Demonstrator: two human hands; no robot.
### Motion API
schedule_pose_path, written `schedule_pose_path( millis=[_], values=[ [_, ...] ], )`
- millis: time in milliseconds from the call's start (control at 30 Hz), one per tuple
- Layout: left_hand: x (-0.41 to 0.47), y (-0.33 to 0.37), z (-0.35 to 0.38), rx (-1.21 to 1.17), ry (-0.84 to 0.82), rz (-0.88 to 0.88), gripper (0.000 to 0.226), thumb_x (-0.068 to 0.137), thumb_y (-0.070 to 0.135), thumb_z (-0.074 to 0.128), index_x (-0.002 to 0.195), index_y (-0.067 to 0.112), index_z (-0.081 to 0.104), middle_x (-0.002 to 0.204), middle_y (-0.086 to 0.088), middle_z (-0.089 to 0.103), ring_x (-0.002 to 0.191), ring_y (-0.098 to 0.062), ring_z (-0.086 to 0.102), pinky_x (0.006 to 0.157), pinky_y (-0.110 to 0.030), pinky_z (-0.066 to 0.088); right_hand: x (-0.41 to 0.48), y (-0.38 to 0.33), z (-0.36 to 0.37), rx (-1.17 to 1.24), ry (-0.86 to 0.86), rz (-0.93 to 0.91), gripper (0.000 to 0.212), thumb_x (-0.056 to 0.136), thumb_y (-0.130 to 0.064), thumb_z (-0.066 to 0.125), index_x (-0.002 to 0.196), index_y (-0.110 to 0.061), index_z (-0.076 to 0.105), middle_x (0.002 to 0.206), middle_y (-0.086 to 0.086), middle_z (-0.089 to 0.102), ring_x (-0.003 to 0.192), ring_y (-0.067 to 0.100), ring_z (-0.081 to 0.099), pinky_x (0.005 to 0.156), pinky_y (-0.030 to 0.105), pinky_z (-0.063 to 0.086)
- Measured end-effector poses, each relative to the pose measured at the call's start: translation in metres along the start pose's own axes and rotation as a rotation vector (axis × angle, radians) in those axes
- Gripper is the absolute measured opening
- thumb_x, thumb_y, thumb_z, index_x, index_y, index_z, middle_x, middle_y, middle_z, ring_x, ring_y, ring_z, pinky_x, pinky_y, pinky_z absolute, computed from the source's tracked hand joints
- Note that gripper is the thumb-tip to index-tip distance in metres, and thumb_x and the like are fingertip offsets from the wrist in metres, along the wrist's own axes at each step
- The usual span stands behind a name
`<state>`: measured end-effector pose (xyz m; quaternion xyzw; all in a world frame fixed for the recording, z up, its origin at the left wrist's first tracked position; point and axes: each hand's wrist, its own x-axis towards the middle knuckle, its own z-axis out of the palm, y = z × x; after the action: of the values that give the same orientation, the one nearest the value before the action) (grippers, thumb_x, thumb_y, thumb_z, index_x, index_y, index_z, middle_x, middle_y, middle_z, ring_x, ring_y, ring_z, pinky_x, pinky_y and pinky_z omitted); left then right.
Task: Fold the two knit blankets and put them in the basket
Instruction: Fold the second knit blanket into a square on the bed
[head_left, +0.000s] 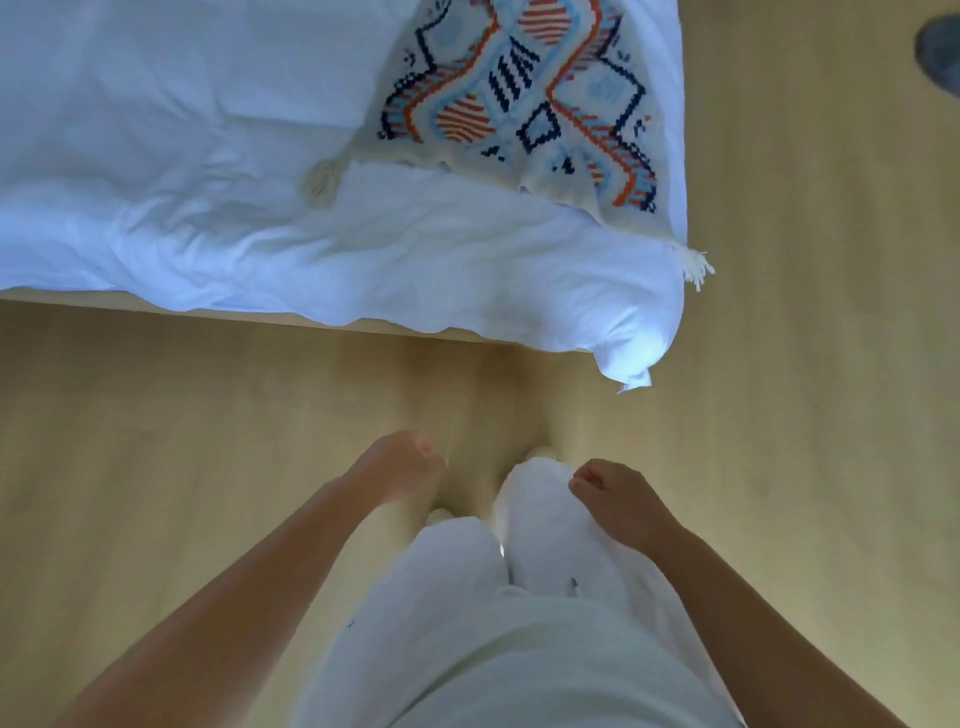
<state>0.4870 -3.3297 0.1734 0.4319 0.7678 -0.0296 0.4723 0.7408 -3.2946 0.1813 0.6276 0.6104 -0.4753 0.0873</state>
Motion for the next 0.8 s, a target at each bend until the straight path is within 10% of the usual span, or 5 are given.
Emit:
schedule_pose_path(
  millis=[200,400,800],
  values=[
    [0.105,0.057,-0.068,-0.083,0.103,-0.113,0.02,0.087,0.028,0.052,0.097,0.016,0.065,0.097,-0.004,0.067,0.087,-0.02,0.063,0.074,-0.032,0.051,0.129,-0.051,-0.079,-0.016,-0.021,-0.065,0.011,0.088,-0.022,0.051,0.082,-0.015,0.057,0.074,-0.006,0.057,0.077,0.016,0.056,0.061,0.02,0.039],
    [0.224,0.114,-0.166,-0.061,0.253,-0.237,0.027,0.088,0.031,0.053,0.11,0.019,0.061,0.118,-0.001,0.064,0.106,-0.021,0.06,0.087,-0.028,0.047,0.278,-0.146,-0.139,-0.021,-0.014,-0.21,0.033,0.091,-0.023,0.05,0.122,-0.01,0.053,0.118,0.006,0.058,0.107,0.022,0.055,0.091,0.031,0.042],
    [0.423,0.085,-0.275,0.004,0.635,-0.247,0.054,0.095,0.04,0.044,0.142,0.015,0.036,0.143,-0.013,0.041,0.132,-0.031,0.038,0.108,-0.045,0.031,0.456,-0.278,-0.088,-0.351,0.019,-0.515,0.055,0.091,-0.027,0.05,0.14,-0.011,0.031,0.149,0.01,0.026,0.135,0.03,0.024,0.106,0.039,0.03]
  ],
)
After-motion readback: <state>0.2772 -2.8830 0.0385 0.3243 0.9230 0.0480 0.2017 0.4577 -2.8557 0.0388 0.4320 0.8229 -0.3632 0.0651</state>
